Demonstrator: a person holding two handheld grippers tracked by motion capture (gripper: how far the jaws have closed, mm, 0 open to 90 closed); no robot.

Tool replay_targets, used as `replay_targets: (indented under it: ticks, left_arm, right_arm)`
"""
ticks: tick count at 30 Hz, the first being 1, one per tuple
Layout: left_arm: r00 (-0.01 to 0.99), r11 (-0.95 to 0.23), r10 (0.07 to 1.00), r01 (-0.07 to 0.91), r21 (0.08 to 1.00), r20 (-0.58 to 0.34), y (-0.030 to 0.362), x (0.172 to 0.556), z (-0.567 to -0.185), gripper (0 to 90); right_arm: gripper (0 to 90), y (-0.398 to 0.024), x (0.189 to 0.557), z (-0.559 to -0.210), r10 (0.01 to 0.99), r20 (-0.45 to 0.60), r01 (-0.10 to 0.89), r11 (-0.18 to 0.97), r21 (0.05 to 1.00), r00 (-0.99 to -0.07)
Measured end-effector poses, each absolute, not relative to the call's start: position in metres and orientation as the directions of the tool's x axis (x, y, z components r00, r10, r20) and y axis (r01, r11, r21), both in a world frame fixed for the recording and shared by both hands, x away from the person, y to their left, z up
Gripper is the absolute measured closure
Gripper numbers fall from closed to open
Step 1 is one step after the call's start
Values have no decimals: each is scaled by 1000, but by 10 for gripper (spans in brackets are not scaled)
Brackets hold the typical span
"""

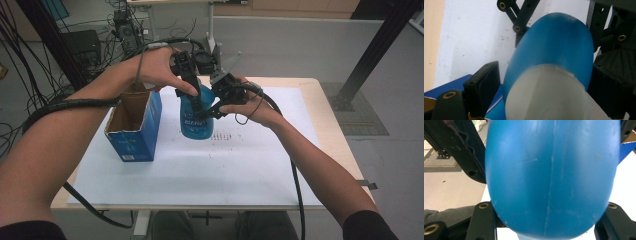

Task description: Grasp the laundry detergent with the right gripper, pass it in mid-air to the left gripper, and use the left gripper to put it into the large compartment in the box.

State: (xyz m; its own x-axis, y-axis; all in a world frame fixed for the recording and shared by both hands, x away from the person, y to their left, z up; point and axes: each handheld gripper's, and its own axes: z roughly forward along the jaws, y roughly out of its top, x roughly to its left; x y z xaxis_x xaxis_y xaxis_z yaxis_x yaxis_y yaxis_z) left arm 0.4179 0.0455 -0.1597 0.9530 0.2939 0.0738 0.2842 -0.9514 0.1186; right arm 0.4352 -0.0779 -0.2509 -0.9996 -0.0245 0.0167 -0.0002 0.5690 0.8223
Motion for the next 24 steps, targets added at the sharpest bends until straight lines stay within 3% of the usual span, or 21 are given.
replay_targets:
  ticks: [15,24]
  left_arm:
    - [950,-944,309,300,138,46,49,417,-163,164]
    - [961,-958,271,264,113,50,51,419,-161,163]
  right_arm:
    - [431,-77,435,-252,-28,-12,-26,573,819,-1000]
    - [431,-78,434,-251,-27,-11,-25,574,819,-1000]
